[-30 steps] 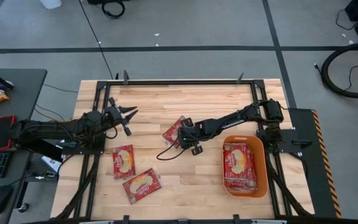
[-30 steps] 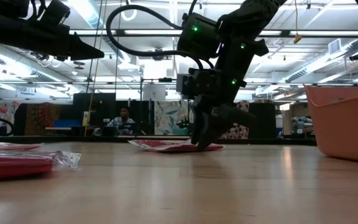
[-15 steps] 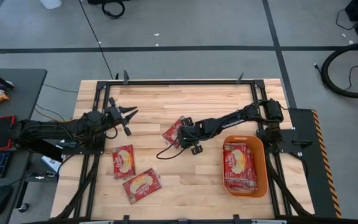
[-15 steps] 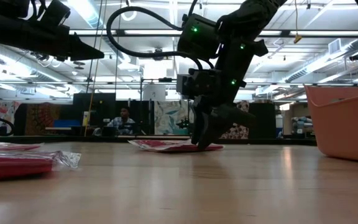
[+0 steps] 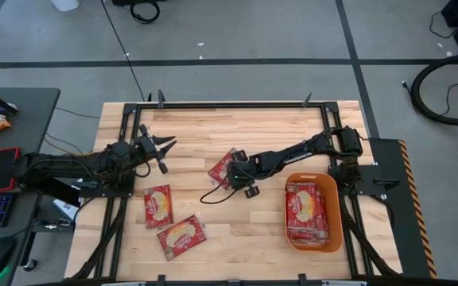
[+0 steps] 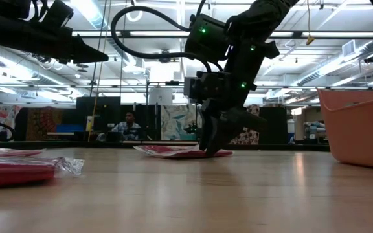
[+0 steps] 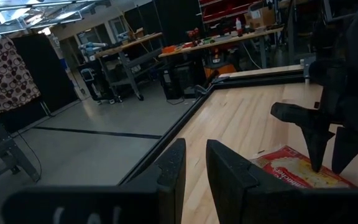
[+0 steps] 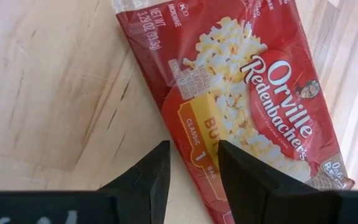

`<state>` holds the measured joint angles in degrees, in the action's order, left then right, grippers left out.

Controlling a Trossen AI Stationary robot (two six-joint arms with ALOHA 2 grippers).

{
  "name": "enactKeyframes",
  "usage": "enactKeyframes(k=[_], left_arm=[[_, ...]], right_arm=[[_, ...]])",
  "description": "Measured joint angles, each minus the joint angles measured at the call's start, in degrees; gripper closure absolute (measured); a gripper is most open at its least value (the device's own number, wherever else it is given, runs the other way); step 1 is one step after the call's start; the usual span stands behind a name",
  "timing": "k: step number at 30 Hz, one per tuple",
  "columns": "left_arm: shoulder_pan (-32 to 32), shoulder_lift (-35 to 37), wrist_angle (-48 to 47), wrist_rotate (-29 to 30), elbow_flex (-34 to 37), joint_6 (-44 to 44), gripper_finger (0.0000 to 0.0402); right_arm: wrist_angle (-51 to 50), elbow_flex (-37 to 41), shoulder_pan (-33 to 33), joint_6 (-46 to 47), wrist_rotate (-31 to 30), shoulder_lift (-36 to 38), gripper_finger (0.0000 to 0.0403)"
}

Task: Sort popcorn bags into baskets
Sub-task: Put the red popcorn bag into the orange bin

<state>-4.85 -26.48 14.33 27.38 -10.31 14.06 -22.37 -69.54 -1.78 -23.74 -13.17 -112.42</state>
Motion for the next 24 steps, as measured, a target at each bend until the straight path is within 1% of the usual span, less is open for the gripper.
enactKeyframes(k=[24], left_arm=[[0.0, 0.0, -0.8, 0.0, 0.0, 0.0, 0.0334]], right_arm=[[0.0, 0.0, 0.1, 0.0, -0.1, 0.0, 0.0263]])
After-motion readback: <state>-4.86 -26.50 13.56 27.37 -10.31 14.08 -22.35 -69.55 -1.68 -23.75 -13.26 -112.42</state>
